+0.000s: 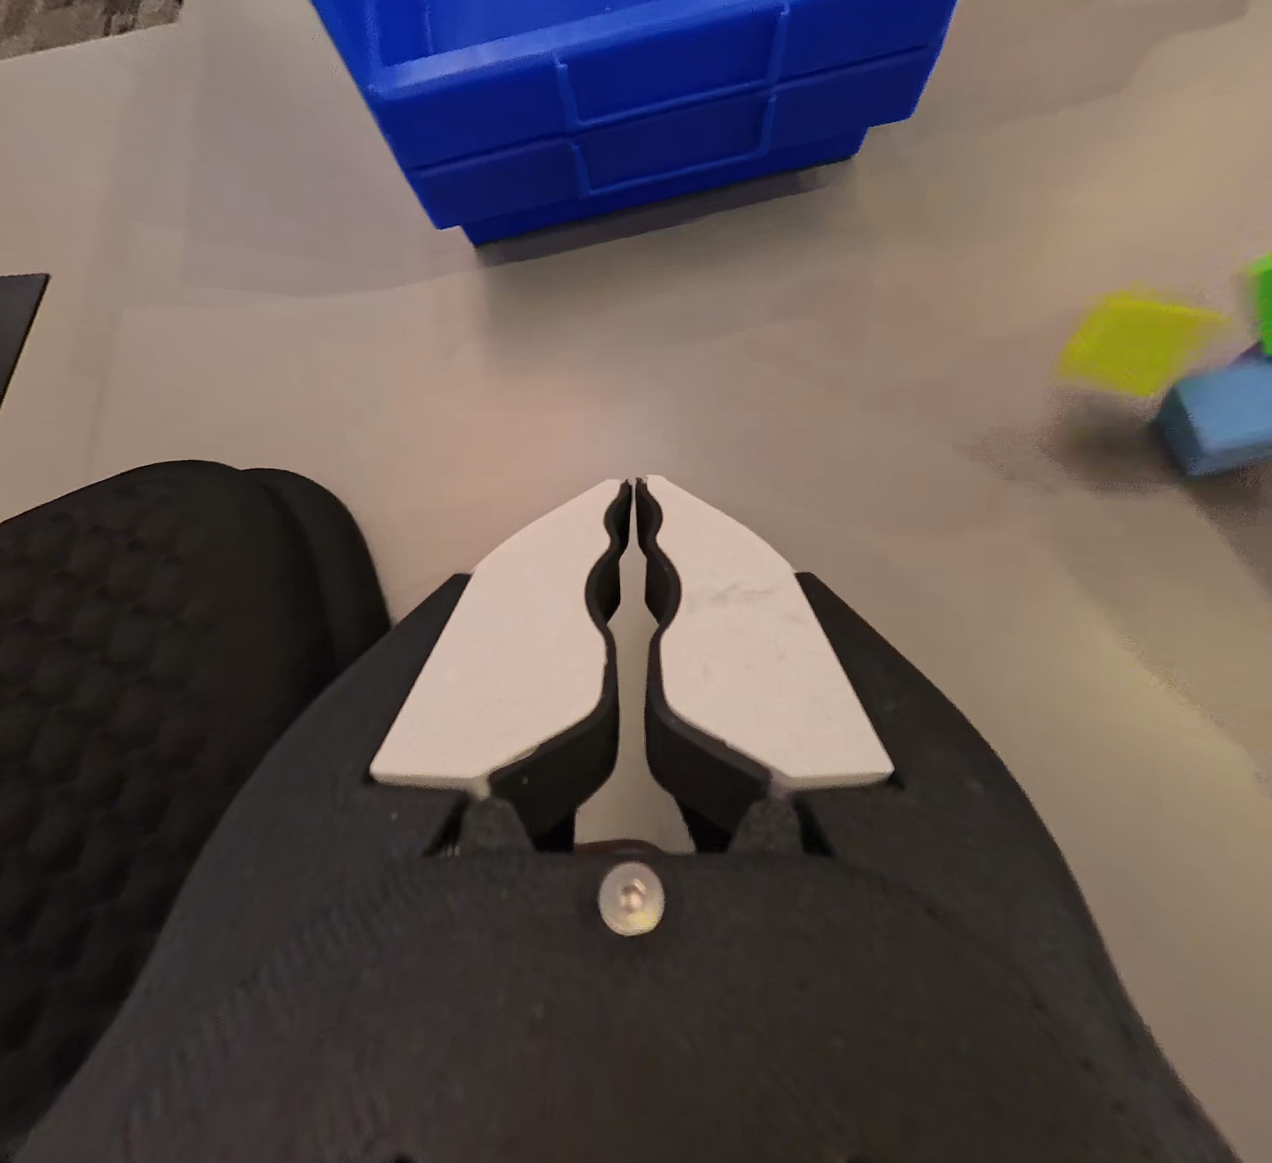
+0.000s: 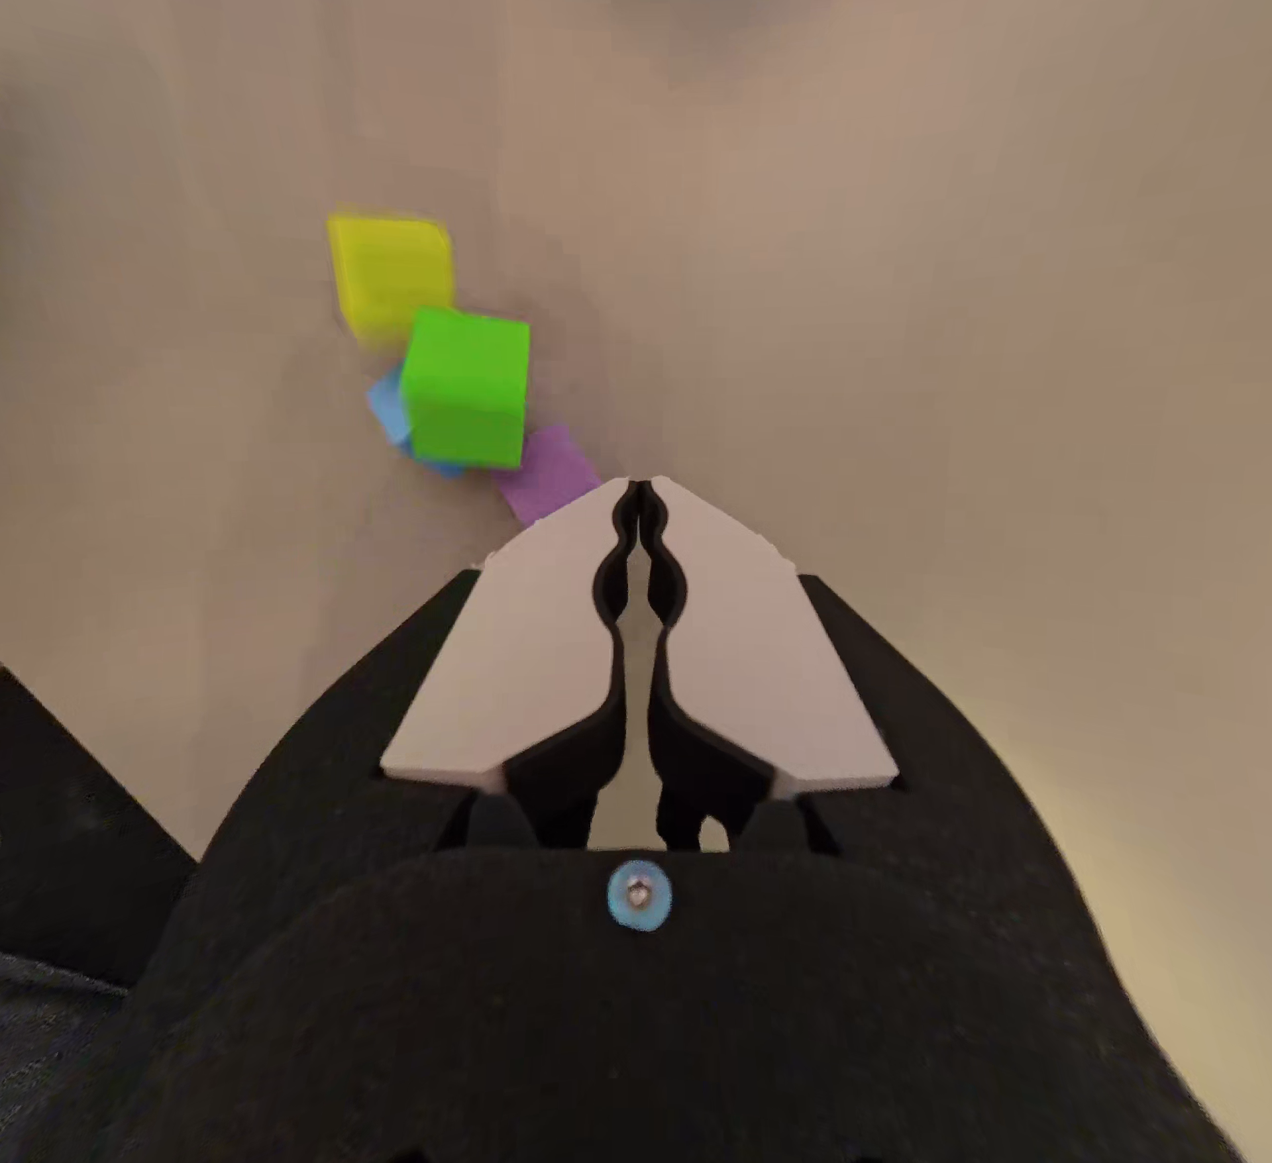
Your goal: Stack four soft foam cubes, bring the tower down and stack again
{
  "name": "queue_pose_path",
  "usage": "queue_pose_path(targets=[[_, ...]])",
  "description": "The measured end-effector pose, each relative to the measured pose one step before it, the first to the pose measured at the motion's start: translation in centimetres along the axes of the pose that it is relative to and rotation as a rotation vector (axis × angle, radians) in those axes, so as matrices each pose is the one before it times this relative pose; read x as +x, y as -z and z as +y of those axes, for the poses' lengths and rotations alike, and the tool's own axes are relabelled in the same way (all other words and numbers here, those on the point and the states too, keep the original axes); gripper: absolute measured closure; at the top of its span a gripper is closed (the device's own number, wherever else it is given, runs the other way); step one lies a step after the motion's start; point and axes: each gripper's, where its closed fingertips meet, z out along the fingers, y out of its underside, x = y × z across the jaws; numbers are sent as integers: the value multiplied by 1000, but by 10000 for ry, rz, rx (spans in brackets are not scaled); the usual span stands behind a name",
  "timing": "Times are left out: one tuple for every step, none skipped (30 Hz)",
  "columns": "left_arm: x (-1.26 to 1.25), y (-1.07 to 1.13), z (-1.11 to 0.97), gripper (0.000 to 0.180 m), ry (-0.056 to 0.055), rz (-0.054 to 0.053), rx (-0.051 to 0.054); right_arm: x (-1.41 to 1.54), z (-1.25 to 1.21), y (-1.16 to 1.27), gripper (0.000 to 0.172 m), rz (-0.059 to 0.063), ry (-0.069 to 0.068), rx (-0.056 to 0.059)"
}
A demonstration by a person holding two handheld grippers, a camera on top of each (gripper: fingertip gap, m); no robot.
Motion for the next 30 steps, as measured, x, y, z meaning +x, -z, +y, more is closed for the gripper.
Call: queue_pose_path(targets=[[-305, 85, 72, 180, 61, -56, 37, -26, -244, 220, 172, 93, 105, 9], [-249, 70, 101, 179, 69, -17, 15, 21, -119, 246, 172, -22, 15, 40], [-194, 25, 144, 179, 84, 13, -4, 72, -25, 246, 172, -86, -34, 76], [-146, -11, 161, 179, 91, 26, -18, 168, 120, 222, 172, -71, -30, 46], [-92, -2, 148, 179, 84, 28, -18, 178, 160, 190, 172, -55, 50, 52], [-39, 1, 84, 178, 54, 16, -4, 59, 193, 144, 172, -71, 178, 63], [-9, 25, 13, 178, 4, -7, 6, 172, 323, 108, 172, 52, 189, 4], [36, 14, -30, 178, -31, -13, -1, 223, 433, 65, 172, 125, 151, -50], [94, -9, -32, 177, -27, 7, -7, -8, 357, 66, 170, 1, 174, 5], [126, -60, -10, 176, -9, 21, -19, -315, 229, 74, 168, -158, 226, 85], [119, -93, 58, 175, -18, 8, -43, -465, 160, 52, 164, -214, 268, 104], [54, -64, 6, 175, -44, -47, -16, -385, 190, -3, 159, -141, 278, 54], [106, -30, -97, 175, -43, -19, 19, -342, 182, -78, 154, -102, 308, 10], [156, -24, -109, 175, -20, 16, 8, -492, 30, -155, 150, -164, 435, 27], [124, -27, -103, 175, -32, -6, 13, -350, -164, -173, 146, -17, 521, 102], [100, -46, -35, 174, -52, -12, -12, -114, -174, -176, 144, 132, 439, 38], [50, -66, 1, 174, -52, -28, -29, -240, -192, -220, 141, 4, 347, -52], [39, -70, -5, 174, -33, -13, -6, -301, -342, -283, 137, -77, 317, 2], [66, -68, -29, 173, -8, 15, -2, -110, -432, -350, 133, -4, 273, 43], [38, -82, -26, 173, -7, 14, 0, 58, -375, -389, 131, 51, 189, -10], [8, -67, -8, 173, -17, 0, -7, -5, -227, -483, 131, -62, 74, -101], [10, -69, -2, 173, -23, 0, -2, -32, -140, -555, 129, -140, -32, -157], [28, -61, 36, 172, -20, 21, -10, 12, -145, -556, 128, -118, -51, -118], [26, -57, 58, 172, -24, 27, -18, 13, -96, -531, 131, -82, 14, -113], [-9, -34, 62, 172, -25, 0, -17, 35, 78, -487, 136, -19, 112, -186], [-30, -22, 51, 172, -21, -8, -6, 78, 117, -345, 144, 51, 239, -186], [-31, 12, 20, 172, -8, 3, 5, 74, -134, -11, 144, 69, 272, 62], [-7, 18, 5, 171, -2, 15, 15, 32, 51, 187, 144, -10, 243, -16], [-19, 45, 1, 171, -16, -3, 26, -2, 222, 349, 144, -87, 223, -42], [-19, 29, 4, 171, -23, -8, 21, 52, 345, 538, 144, -93, 240, -19]])
